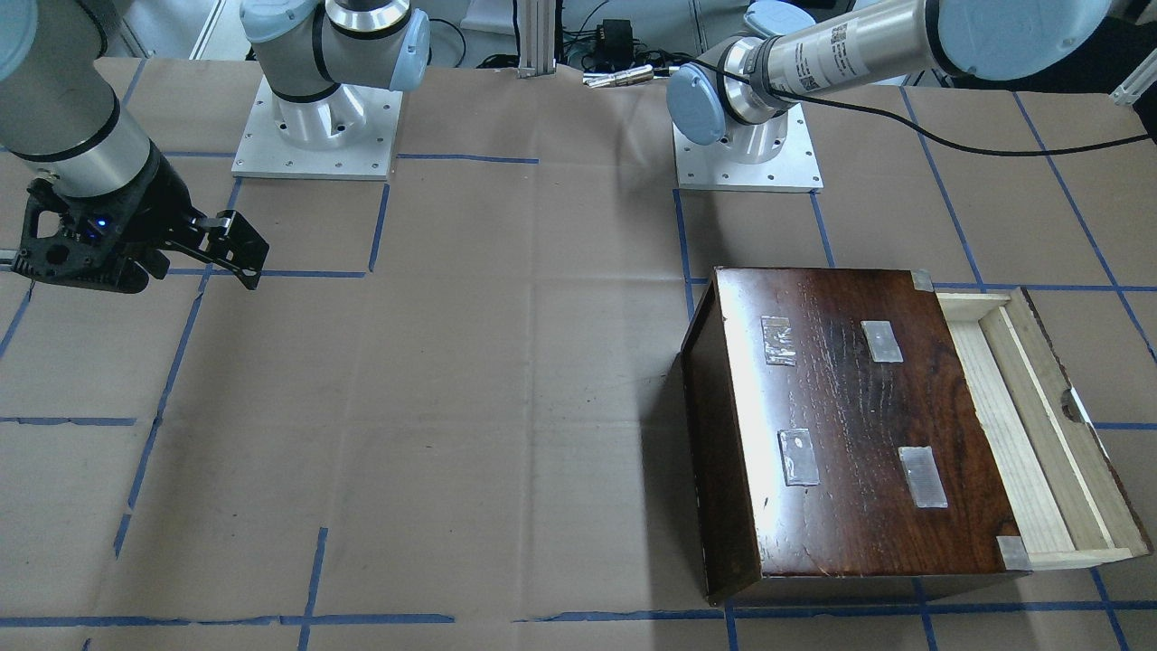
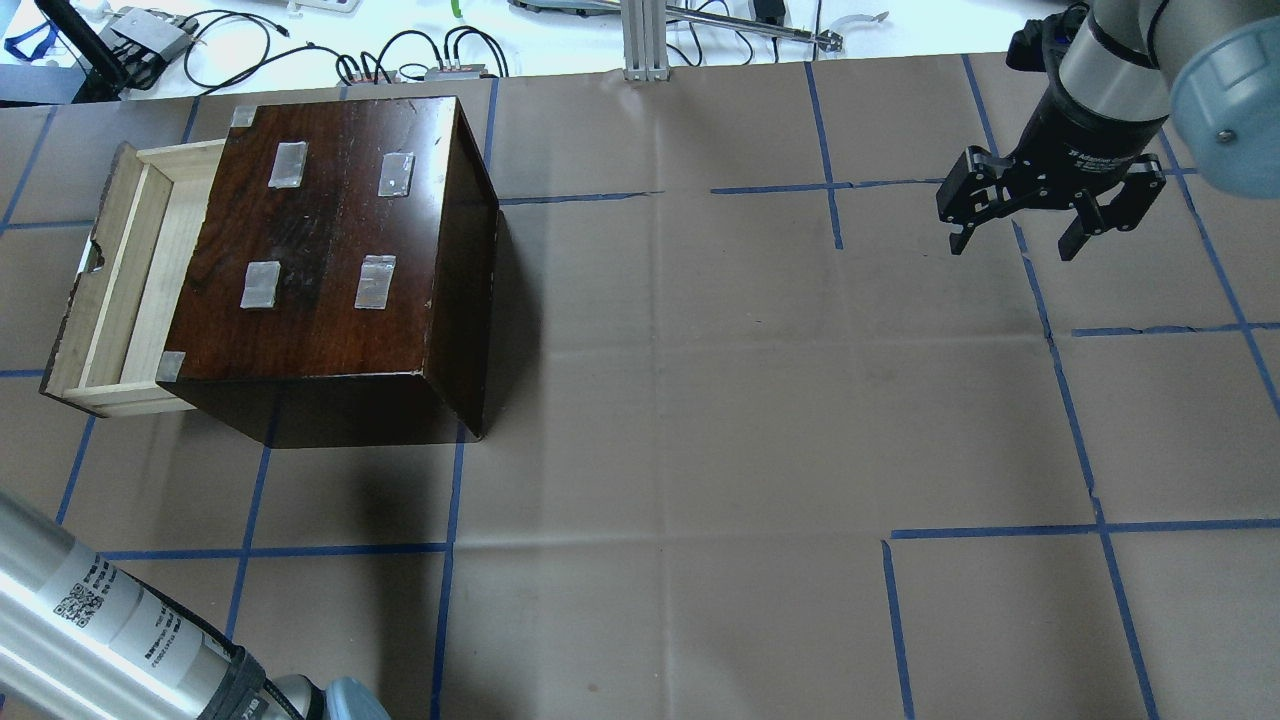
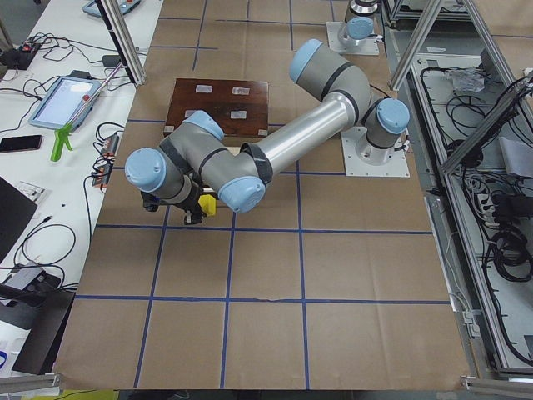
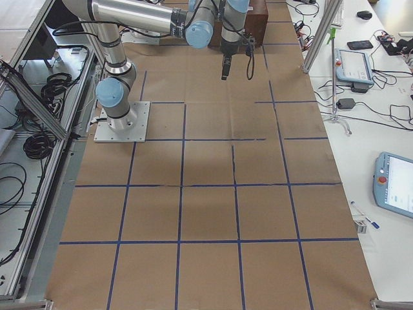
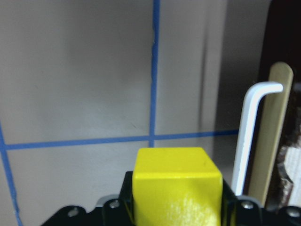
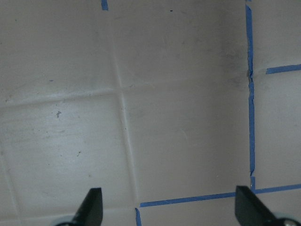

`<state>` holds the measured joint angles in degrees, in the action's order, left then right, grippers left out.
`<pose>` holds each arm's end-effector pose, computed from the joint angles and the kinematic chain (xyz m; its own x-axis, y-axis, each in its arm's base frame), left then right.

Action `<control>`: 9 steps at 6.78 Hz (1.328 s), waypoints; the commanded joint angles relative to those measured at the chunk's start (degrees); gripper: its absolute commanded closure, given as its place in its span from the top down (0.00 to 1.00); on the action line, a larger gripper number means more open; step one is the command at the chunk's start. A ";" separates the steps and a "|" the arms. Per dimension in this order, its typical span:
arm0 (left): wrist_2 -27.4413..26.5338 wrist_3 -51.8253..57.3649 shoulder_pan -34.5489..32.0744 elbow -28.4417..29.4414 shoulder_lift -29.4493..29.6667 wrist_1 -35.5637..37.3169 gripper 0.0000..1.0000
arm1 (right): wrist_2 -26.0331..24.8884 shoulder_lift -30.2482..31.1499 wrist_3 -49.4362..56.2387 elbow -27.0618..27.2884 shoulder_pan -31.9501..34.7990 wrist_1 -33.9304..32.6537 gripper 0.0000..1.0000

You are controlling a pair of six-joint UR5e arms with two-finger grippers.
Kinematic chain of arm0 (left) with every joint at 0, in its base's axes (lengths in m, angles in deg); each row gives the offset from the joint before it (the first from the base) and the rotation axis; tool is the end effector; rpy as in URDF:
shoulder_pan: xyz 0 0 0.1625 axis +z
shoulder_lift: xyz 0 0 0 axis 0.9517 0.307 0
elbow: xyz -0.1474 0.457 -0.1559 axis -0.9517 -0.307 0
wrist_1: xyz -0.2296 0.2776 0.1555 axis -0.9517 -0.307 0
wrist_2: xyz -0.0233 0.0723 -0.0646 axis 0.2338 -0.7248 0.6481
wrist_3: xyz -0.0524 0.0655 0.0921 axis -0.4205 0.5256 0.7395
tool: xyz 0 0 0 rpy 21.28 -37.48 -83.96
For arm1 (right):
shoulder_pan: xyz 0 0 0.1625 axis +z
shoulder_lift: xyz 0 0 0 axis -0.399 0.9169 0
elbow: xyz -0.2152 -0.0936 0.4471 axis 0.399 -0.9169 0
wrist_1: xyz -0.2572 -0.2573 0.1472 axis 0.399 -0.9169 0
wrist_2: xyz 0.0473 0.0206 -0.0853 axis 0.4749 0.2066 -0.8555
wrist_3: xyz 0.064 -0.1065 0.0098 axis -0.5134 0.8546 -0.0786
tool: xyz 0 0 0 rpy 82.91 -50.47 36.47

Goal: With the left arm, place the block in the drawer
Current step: 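Lift the yellow cube and carry it over the open drawer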

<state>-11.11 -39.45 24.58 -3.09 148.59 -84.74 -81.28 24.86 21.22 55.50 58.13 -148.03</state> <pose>0.4094 -0.6535 0.4205 -0.9752 -0.0527 0.2150 -0.0137 0.9838 0.1788 0.0617 -0.4967 0.4900 -0.9927 0.1206 -0.0016 0.1202 0.9905 0.0663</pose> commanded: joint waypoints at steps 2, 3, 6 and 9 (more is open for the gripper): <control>-0.07 -6.41 -4.11 -30.29 -18.14 22.68 0.21 | 0.00 0.02 0.06 0.00 0.00 0.00 1.00; -0.07 -9.92 -6.92 -36.64 -22.28 30.42 0.21 | 0.00 0.02 -0.02 0.00 0.00 0.00 1.00; -0.33 -15.65 -13.87 -42.07 -29.61 33.57 0.21 | 0.00 0.02 -0.02 0.00 0.00 0.00 1.00; -0.24 -15.67 -14.77 -43.20 -27.69 33.57 0.21 | 0.00 0.02 0.06 0.00 0.00 0.00 1.00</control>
<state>-11.40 -55.08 9.99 -45.51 120.28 -51.42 -81.28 24.85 21.22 55.50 58.13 -148.03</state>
